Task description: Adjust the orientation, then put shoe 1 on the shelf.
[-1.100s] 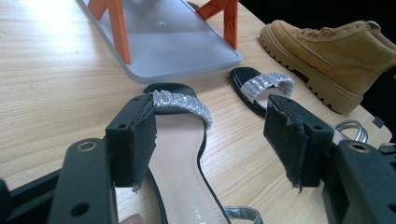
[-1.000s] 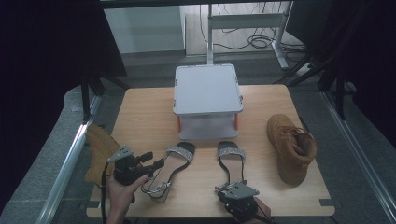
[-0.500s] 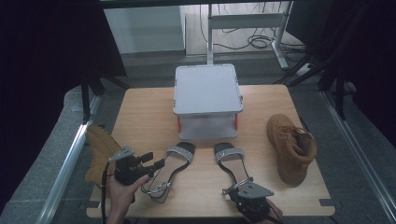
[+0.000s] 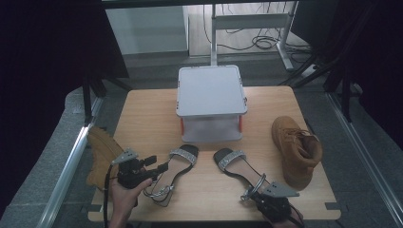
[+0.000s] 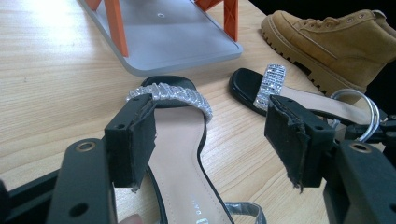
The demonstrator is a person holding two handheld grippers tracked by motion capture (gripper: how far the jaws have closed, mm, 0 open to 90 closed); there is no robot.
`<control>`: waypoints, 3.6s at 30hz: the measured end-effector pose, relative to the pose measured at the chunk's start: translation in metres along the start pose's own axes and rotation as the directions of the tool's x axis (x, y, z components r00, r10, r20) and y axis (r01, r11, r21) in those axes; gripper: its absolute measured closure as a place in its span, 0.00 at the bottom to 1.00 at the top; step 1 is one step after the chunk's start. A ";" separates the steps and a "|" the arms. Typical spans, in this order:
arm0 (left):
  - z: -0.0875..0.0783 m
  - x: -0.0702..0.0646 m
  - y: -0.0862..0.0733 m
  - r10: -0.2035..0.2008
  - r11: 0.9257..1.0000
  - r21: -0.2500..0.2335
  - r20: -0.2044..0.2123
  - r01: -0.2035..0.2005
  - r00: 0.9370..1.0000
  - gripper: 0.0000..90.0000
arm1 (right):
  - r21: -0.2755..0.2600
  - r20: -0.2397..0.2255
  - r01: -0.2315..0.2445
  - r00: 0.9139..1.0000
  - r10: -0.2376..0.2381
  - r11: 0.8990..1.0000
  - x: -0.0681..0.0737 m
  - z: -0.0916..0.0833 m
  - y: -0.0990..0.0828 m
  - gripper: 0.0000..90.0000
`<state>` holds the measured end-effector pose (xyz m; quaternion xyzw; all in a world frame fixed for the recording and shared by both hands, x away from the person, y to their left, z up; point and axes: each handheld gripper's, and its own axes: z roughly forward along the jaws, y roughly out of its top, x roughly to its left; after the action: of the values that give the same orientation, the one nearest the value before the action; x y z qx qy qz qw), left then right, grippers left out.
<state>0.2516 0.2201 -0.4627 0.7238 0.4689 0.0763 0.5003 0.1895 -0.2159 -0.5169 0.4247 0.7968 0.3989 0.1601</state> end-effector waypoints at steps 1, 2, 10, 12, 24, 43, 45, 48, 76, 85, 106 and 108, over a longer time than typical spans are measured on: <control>0.000 0.000 0.000 0.001 1.000 0.002 0.000 -0.001 1.000 0.38 | -0.002 -0.001 -0.008 1.000 0.008 1.000 -0.002 0.000 -0.001 1.00; 0.001 0.000 0.000 0.002 1.000 0.005 0.001 -0.002 1.000 0.38 | -0.007 -0.008 -0.017 1.000 0.017 1.000 -0.002 -0.002 -0.002 1.00; 0.001 0.000 -0.001 -0.001 1.000 0.010 0.002 0.001 1.000 0.38 | -0.082 -0.043 -0.054 0.998 0.051 0.995 -0.009 -0.026 -0.004 1.00; 0.001 0.001 0.000 0.000 1.000 0.008 0.002 0.000 1.000 0.38 | -0.122 -0.057 -0.081 0.996 0.075 0.989 -0.014 -0.035 0.000 1.00; 0.005 -0.008 0.002 0.047 0.996 0.076 -0.059 -0.042 0.997 0.38 | -0.197 -0.030 0.003 1.000 -0.009 0.980 -0.022 -0.048 0.043 0.70; 0.052 -0.027 0.007 0.135 0.914 0.404 -0.211 -0.039 0.968 0.31 | -0.140 -0.061 0.012 0.998 -0.021 0.990 -0.029 -0.024 0.052 0.56; 0.056 -0.028 0.006 0.140 0.903 0.429 -0.218 -0.034 0.966 0.30 | -0.138 -0.051 -0.002 0.999 -0.005 0.990 -0.033 -0.027 0.045 0.56; 0.063 -0.028 0.003 0.149 0.880 0.474 -0.233 -0.022 0.961 0.29 | -0.141 -0.040 -0.019 0.999 0.013 0.990 -0.037 -0.030 0.041 0.56; 0.095 -0.016 -0.005 0.118 0.783 0.616 -0.282 0.085 0.952 0.42 | 0.259 0.014 0.114 0.992 -0.122 0.959 -0.036 0.036 0.099 0.43; 0.094 -0.016 -0.005 0.112 0.785 0.612 -0.296 0.098 0.949 0.43 | 0.471 -0.021 0.108 0.994 -0.111 0.876 -0.041 0.069 0.095 0.36; 0.089 -0.012 -0.007 0.081 0.816 0.568 -0.297 0.108 0.951 0.46 | 0.530 -0.033 0.093 0.995 -0.089 0.843 -0.043 0.080 0.085 0.46; 0.088 -0.011 -0.006 0.074 0.824 0.557 -0.292 0.106 0.954 0.46 | 0.526 -0.035 0.083 0.996 -0.076 0.847 -0.045 0.079 0.085 0.47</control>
<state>0.2932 0.1549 -0.5065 0.8152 0.5471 0.0387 0.1861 0.3094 -0.1848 -0.5049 0.4162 0.8935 0.1611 0.0490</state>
